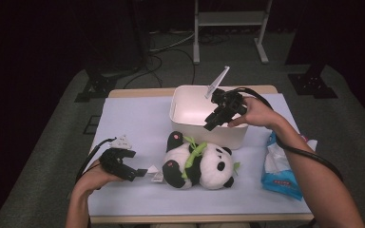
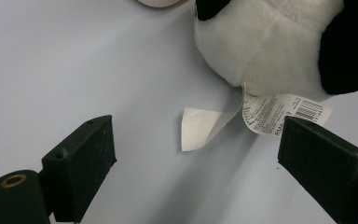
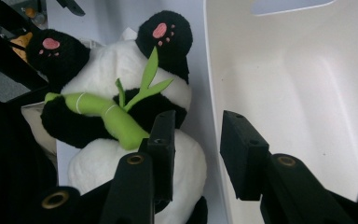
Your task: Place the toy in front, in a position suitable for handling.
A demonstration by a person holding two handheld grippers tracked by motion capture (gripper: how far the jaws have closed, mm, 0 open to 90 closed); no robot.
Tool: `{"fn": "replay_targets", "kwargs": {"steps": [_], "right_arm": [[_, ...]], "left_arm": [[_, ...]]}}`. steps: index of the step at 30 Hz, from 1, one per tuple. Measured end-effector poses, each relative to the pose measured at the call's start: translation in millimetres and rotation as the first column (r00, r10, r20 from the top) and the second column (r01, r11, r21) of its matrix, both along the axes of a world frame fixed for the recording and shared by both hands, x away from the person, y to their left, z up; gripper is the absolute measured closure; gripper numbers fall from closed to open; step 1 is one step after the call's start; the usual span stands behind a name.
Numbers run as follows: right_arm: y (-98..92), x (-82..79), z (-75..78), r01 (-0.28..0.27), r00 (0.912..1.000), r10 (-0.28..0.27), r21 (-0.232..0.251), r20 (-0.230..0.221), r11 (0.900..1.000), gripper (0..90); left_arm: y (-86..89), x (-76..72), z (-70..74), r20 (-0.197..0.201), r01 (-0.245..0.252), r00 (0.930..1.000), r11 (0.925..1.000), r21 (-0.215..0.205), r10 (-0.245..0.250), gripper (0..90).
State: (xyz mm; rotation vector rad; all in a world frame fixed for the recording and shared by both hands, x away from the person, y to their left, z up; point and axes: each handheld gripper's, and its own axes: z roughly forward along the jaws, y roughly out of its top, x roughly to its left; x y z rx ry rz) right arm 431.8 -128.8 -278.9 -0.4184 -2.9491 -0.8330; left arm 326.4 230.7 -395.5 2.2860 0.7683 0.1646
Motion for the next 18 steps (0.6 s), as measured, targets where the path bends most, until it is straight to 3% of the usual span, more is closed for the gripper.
{"fn": "replay_targets", "kwargs": {"steps": [8, 18], "right_arm": [[-12.3, -12.5, 7.7, -0.001, 1.0, 0.001, 0.039, 0.003, 0.999, 61.0], [-12.5, -31.6, 11.8, -0.038, 0.9993, 0.038, 0.047, 0.005, 0.998, 56.4]], "left_arm": [[0.6, 2.6, -0.6, -0.004, 0.0, 1.0, 1.0, -0.004, 0.0, 10.1], [2.2, 2.6, 0.9, 0.001, -0.001, 1.0, 1.0, -0.007, 0.001, 10.0]]}}
